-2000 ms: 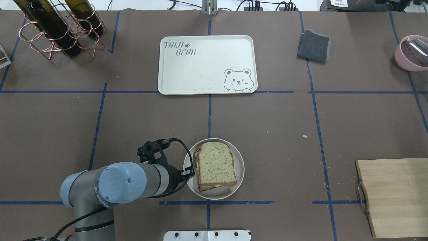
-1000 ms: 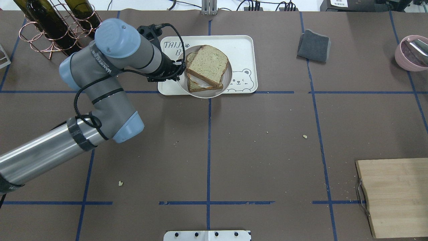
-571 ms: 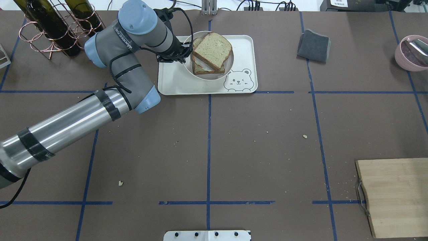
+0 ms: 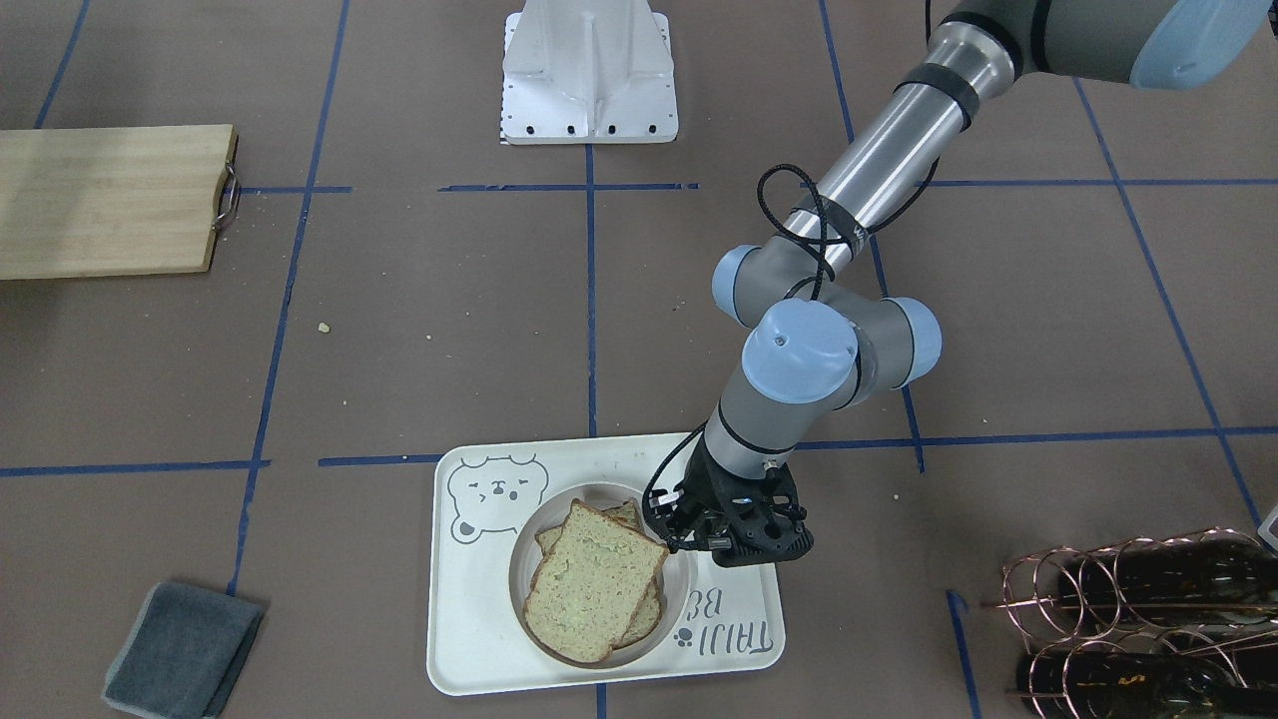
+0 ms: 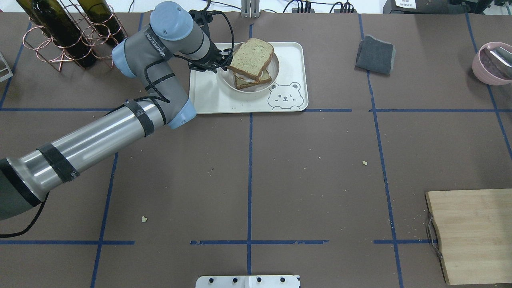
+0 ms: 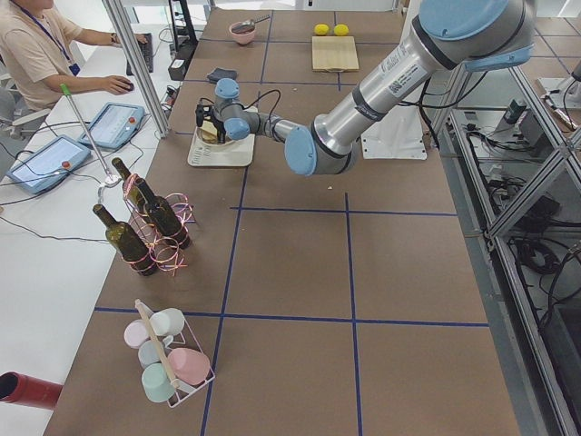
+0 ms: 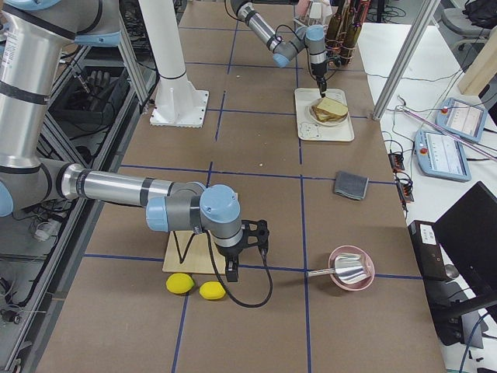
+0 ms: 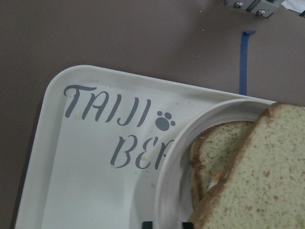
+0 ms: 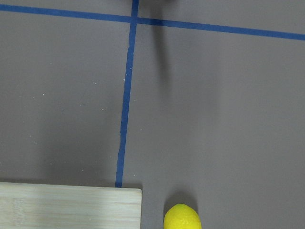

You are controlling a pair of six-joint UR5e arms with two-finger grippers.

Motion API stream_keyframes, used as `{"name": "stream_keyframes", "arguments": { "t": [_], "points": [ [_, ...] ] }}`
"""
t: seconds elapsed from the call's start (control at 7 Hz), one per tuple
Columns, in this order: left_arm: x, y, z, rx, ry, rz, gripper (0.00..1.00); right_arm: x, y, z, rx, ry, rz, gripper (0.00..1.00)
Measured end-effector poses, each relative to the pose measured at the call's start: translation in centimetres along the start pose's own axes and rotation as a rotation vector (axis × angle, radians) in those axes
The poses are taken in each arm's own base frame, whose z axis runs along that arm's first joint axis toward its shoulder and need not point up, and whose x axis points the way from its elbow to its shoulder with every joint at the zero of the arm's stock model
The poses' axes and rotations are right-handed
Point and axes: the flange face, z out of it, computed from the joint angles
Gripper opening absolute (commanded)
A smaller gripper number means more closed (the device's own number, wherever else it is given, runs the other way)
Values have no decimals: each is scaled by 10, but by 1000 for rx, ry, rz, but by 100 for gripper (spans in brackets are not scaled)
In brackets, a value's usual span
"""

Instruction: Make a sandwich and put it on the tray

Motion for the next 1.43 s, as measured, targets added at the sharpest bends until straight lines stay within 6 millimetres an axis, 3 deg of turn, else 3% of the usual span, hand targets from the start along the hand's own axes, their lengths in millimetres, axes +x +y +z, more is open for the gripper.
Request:
{"name": "stream_keyframes", "arguments": {
  "t": [0.14,0.43,0.71,0.86,1.0,1.14,1.43],
  "points": [
    [-8,-1,-13,11,10,32,100,1,2,1,-3,-1,3,100],
    [-42,-3,-76,28,-38,119,100,2,6,2,-8,-3,9,100],
    [-86,23,-172,22,-100,243,100,2,8,3,-10,-8,13,100],
    [-119,39,-220,9,-135,340,100,1,8,3,-9,-12,13,100],
    [-166,44,-262,-7,-175,444,100,0,7,1,-8,-14,16,100],
    [-227,37,-300,-32,-207,537,100,-2,4,0,-7,-15,21,100],
    [-376,15,-363,-96,-272,637,100,-8,-6,-7,-1,-15,21,100]
  ]
}}
